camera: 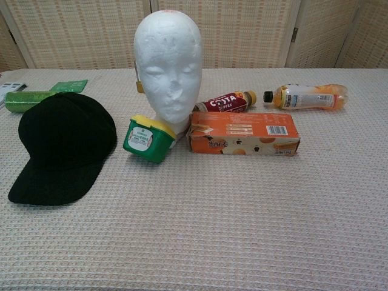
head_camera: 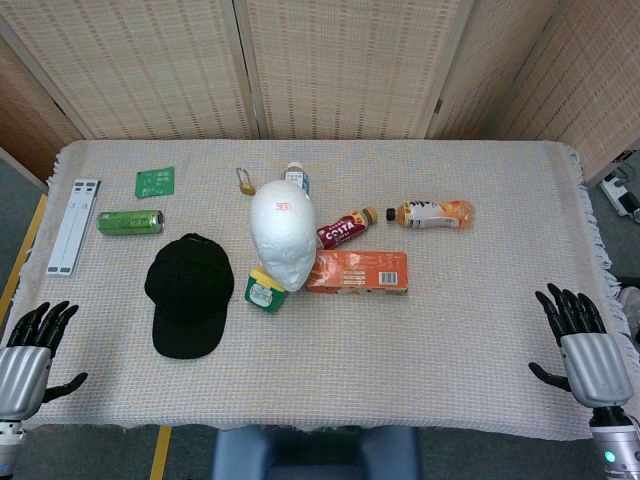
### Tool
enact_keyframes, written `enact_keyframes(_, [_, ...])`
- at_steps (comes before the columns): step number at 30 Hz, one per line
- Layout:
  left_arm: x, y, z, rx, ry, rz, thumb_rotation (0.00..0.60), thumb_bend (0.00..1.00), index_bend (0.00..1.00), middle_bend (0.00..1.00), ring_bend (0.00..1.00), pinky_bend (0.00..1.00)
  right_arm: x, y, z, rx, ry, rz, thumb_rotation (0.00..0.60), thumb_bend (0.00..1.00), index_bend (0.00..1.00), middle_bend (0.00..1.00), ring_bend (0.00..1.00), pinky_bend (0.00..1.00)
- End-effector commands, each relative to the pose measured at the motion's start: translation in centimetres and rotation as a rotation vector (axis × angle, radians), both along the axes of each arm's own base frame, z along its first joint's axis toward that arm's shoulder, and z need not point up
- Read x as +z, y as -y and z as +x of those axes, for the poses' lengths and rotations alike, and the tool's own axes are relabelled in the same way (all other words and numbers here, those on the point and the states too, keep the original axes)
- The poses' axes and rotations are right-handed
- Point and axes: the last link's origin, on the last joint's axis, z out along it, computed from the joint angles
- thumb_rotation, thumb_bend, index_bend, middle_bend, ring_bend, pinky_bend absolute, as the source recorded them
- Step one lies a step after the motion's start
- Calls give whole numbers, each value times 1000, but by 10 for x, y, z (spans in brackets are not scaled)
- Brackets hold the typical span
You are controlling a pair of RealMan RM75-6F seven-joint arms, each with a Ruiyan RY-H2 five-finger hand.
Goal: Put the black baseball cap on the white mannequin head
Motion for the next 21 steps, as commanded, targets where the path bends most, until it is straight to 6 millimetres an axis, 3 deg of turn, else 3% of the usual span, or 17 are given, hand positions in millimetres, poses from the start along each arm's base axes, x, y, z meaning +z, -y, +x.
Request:
enact_keyframes(1, [-3, 0, 2, -17, 12, -14, 600, 127, 130, 125, 17, 146, 0, 0, -1, -9, -10, 27, 600, 45, 0, 0, 0, 0])
enact_keyframes(4, [-11, 1, 4, -52, 39, -37, 600, 126, 130, 133, 23, 166, 1, -1, 0, -12, -12, 31, 600, 45, 0, 0, 0, 0])
enact_keyframes(7, [-29, 5, 8, -135, 86, -57, 600, 126, 143, 225, 95, 276, 4, -1, 0, -14, -3, 20, 600, 44, 0, 0, 0, 0])
enact_keyframes(10, [-51, 11, 6, -244, 126, -94, 600, 125, 240, 490, 317, 521, 6, -1, -1, -13, -3, 18, 600, 44, 0, 0, 0, 0])
enact_keyframes(14, [-91, 22, -6, -326, 214, -187, 600, 126, 354, 800, 690, 936, 5, -1, 0, -17, -1, 37, 600, 45, 0, 0, 0, 0])
enact_keyframes(17, [-116, 25, -11, -399, 197, -240, 600, 134, 444, 973, 883, 1000, 3, -2, 1, -15, -2, 55, 600, 45, 0, 0, 0, 0])
enact_keyframes(21, [-140, 23, -9, -449, 223, -237, 600, 148, 512, 1000, 988, 1000, 4, -3, 1, -17, 8, 79, 600, 45, 0, 0, 0, 0])
